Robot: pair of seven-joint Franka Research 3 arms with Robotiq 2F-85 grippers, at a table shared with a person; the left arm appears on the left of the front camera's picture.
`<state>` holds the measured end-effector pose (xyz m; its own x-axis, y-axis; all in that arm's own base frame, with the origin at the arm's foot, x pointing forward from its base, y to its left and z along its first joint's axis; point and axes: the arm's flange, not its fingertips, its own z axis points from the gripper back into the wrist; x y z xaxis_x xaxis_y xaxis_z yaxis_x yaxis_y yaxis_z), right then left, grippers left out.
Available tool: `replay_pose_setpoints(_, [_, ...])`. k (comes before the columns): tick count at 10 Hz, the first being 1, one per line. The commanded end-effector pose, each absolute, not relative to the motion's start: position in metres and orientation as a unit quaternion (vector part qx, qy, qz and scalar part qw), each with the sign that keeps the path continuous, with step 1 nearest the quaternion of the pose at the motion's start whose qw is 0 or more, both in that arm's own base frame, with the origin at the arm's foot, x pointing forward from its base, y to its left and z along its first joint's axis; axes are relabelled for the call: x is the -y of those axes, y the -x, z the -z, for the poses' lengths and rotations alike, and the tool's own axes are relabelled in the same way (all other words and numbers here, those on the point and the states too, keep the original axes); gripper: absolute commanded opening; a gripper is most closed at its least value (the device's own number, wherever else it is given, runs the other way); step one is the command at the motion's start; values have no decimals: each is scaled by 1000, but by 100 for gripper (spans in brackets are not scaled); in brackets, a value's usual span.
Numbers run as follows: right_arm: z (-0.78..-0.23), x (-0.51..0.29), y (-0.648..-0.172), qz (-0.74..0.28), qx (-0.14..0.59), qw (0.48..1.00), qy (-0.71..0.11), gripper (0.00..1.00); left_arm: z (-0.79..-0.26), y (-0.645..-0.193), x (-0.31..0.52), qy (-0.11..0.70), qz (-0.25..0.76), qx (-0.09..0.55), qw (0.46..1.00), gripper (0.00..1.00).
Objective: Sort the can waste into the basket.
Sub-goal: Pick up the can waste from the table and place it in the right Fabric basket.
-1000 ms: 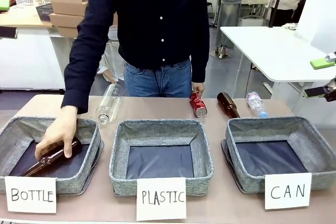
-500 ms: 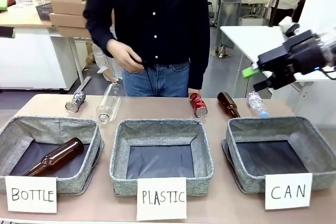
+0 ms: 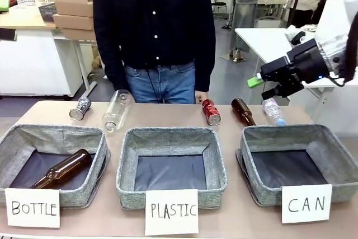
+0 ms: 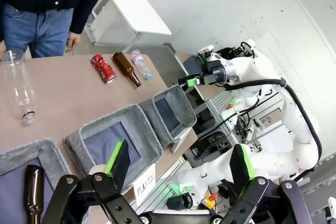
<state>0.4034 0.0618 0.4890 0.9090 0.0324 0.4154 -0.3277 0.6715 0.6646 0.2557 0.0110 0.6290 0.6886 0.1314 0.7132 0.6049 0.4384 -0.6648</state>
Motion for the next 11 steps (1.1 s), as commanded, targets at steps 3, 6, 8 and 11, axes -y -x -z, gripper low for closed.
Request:
replay_pose_setpoints(3, [-456, -154, -557, -27, 144, 947, -287, 100, -631, -255, -8, 508, 159, 366, 763, 100])
replay_pose_setpoints(6, [-411, -198, -622, -8, 85, 978, -190, 100, -631, -255, -8, 508, 159, 366, 763, 100])
replay_pose_setpoints(8, [-378, -208, -647, -6, 78, 986, -144, 100, -631, -255, -8, 508, 159, 366, 763, 100])
replay_pose_setpoints(11, [-332, -207, -671, -7, 91, 990, -111, 100, -631, -255, -8, 508, 159, 366, 763, 100])
